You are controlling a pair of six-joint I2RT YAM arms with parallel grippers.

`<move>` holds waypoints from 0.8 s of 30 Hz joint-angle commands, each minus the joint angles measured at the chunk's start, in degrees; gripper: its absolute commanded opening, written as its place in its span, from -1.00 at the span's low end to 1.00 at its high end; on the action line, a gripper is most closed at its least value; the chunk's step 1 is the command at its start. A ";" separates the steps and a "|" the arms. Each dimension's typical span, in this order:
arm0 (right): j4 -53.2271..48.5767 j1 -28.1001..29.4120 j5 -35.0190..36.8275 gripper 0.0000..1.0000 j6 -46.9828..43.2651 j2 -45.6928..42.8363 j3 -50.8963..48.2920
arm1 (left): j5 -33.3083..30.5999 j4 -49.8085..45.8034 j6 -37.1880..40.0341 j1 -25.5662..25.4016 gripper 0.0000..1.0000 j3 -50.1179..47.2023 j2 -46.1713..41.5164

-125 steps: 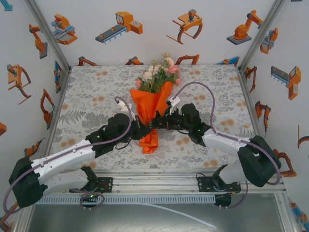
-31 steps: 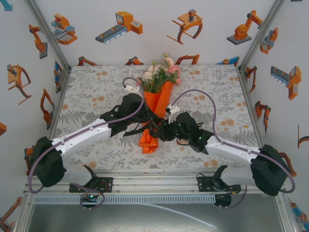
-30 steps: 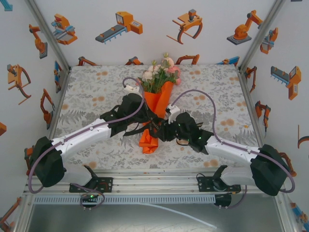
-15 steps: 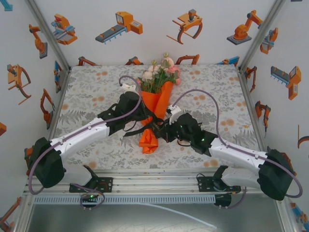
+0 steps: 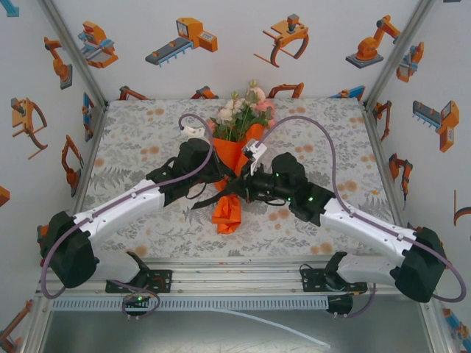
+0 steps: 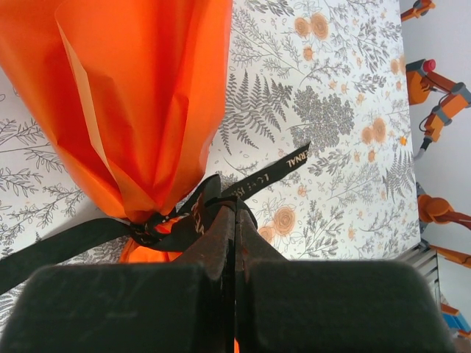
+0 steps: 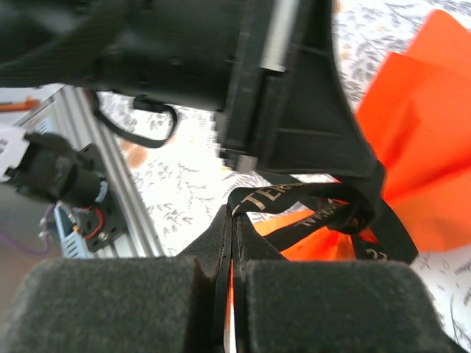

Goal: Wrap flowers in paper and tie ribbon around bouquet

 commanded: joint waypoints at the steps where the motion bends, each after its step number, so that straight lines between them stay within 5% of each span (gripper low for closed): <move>1: -2.24 0.30 -6.84 -1.00 -3.04 0.82 1.25 | 0.37 -0.11 0.44 0.29 -1.00 -0.37 -1.80; 9: -4.26 0.29 -13.74 -1.00 -5.97 -1.81 0.17 | 0.82 -0.12 0.50 0.75 -1.00 -0.24 -1.79; 15: -7.88 -1.62 3.21 -1.00 -6.36 -4.41 -3.02 | 0.60 -0.57 1.02 1.13 -1.00 -0.60 -2.79; 24: -5.65 -4.24 11.30 -1.00 -5.53 0.82 -4.17 | 1.60 -0.01 2.79 1.41 -1.00 -2.23 -4.94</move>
